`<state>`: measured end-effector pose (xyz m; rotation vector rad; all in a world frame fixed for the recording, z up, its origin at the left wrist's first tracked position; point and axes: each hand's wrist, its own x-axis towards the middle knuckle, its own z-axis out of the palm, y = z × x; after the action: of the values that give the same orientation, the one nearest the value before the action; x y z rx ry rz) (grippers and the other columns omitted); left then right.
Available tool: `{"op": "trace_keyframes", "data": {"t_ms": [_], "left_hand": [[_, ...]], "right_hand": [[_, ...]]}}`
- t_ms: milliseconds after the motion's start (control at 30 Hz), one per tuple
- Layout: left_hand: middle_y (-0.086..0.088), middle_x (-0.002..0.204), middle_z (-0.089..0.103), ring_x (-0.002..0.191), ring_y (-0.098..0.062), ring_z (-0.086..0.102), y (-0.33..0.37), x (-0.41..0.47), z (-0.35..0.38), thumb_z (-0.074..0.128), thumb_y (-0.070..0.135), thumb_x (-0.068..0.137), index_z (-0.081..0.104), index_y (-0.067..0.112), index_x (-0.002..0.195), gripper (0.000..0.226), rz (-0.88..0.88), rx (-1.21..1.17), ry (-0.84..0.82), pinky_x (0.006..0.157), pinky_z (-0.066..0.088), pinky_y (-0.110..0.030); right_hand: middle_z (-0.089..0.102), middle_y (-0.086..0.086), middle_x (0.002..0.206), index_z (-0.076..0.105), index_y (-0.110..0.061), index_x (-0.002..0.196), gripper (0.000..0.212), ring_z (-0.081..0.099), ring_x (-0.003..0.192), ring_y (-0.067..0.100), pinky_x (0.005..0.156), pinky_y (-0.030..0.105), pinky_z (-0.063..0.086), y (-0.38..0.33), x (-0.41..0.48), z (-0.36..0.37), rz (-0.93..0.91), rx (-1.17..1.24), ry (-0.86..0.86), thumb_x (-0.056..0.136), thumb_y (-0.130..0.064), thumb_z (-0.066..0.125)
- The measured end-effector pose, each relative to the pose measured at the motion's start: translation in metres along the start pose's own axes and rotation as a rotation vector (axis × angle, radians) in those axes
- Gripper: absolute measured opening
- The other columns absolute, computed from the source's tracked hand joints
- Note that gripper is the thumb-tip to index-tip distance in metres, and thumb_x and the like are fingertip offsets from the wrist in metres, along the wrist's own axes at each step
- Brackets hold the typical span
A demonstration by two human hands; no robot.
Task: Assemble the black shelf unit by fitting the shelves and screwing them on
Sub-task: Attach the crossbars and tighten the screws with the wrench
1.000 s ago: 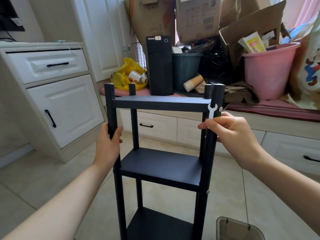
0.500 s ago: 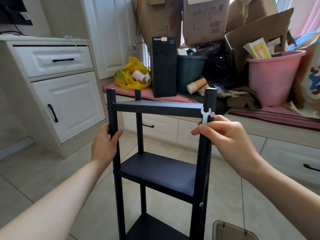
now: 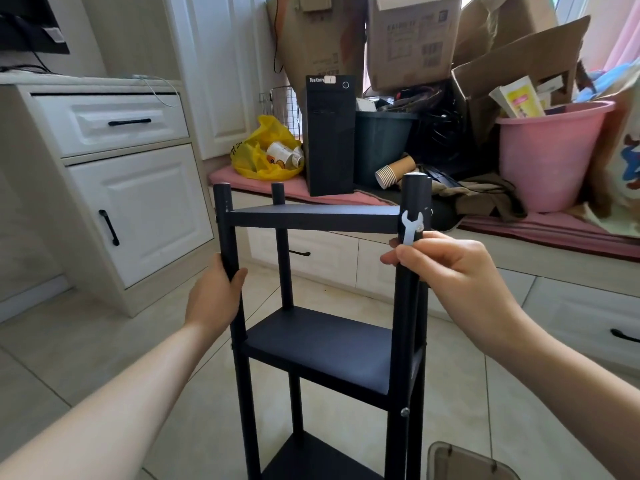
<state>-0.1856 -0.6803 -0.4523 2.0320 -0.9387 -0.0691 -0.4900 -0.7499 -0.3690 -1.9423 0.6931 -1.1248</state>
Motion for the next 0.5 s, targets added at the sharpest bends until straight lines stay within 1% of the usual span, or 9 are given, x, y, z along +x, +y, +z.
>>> {"op": "trace_keyframes", "data": {"t_ms": [67,133,167,233,267,333,400,467,500], "left_hand": [[-0.018,0.127,0.061,0.109,-0.039,0.06,0.001,-0.005,0.001,0.052,0.018,0.104,0.034,0.006,0.147,0.048,-0.016,0.056,-0.065,0.088,0.05,-0.047],[-0.019,0.137,0.056,0.119,-0.043,0.057,0.003,-0.009,0.0,0.05,0.013,0.103,0.018,0.009,0.157,0.063,-0.013,0.069,-0.117,0.098,0.048,-0.055],[-0.019,0.142,0.052,0.122,-0.043,0.055,0.004,-0.011,0.0,0.051,0.012,0.102,0.014,0.01,0.158,0.067,-0.005,0.074,-0.136,0.101,0.047,-0.055],[-0.022,0.146,0.048,0.125,-0.043,0.052,0.007,-0.011,0.0,0.052,0.009,0.1,0.012,0.009,0.158,0.071,-0.015,0.082,-0.169,0.102,0.046,-0.055],[-0.025,0.143,0.048,0.123,-0.044,0.053,0.008,-0.011,-0.001,0.052,0.008,0.098,0.012,0.008,0.157,0.071,-0.038,0.082,-0.177,0.101,0.047,-0.054],[-0.028,0.136,0.052,0.117,-0.046,0.055,0.013,-0.012,-0.001,0.053,0.008,0.096,0.015,0.006,0.156,0.071,-0.096,0.078,-0.178,0.097,0.048,-0.053],[-0.029,0.136,0.053,0.119,-0.046,0.054,0.019,-0.014,-0.002,0.054,0.009,0.095,0.017,0.004,0.155,0.07,-0.148,0.072,-0.185,0.098,0.048,-0.053],[-0.029,0.147,0.043,0.127,-0.046,0.05,0.027,-0.016,0.0,0.056,0.011,0.096,0.015,0.0,0.155,0.073,-0.17,0.08,-0.21,0.103,0.046,-0.053],[-0.026,0.156,0.033,0.134,-0.044,0.044,0.031,-0.019,0.001,0.057,0.013,0.096,0.011,0.001,0.157,0.078,-0.166,0.093,-0.229,0.107,0.044,-0.051]], "right_hand": [[0.071,0.013,0.089,0.081,-0.026,0.084,0.022,0.066,0.093,0.03,0.091,0.053,0.051,0.001,0.002,-0.003,-0.001,0.011,0.005,0.095,-0.023,0.062],[0.075,0.005,0.088,0.081,-0.027,0.083,0.024,0.068,0.095,0.022,0.093,0.051,0.053,0.002,0.004,-0.006,0.001,0.02,0.012,0.095,-0.022,0.061],[0.075,0.002,0.09,0.081,-0.028,0.082,0.025,0.068,0.096,0.019,0.092,0.046,0.055,0.002,0.004,-0.007,0.007,0.031,0.006,0.096,-0.021,0.061],[0.075,-0.001,0.092,0.081,-0.031,0.081,0.028,0.069,0.097,0.014,0.087,0.033,0.059,0.002,0.005,-0.008,0.028,0.07,-0.027,0.097,-0.02,0.06],[0.075,-0.003,0.093,0.081,-0.031,0.082,0.029,0.069,0.098,0.011,0.086,0.029,0.059,0.002,0.005,-0.009,0.035,0.089,-0.046,0.097,-0.019,0.059],[0.075,-0.005,0.094,0.081,-0.027,0.082,0.029,0.069,0.097,0.008,0.086,0.025,0.058,0.001,0.005,-0.01,0.04,0.12,-0.07,0.098,-0.018,0.058],[0.076,-0.005,0.093,0.081,-0.023,0.083,0.029,0.069,0.097,0.008,0.085,0.022,0.057,0.0,0.005,-0.01,0.039,0.151,-0.081,0.097,-0.016,0.058],[0.076,-0.005,0.093,0.08,-0.02,0.085,0.027,0.07,0.097,0.008,0.082,0.019,0.056,-0.002,0.005,-0.008,0.042,0.164,-0.089,0.097,-0.014,0.057],[0.076,-0.006,0.093,0.08,-0.019,0.086,0.026,0.07,0.096,0.007,0.08,0.018,0.055,-0.002,0.005,-0.008,0.043,0.165,-0.09,0.098,-0.014,0.057]]}}
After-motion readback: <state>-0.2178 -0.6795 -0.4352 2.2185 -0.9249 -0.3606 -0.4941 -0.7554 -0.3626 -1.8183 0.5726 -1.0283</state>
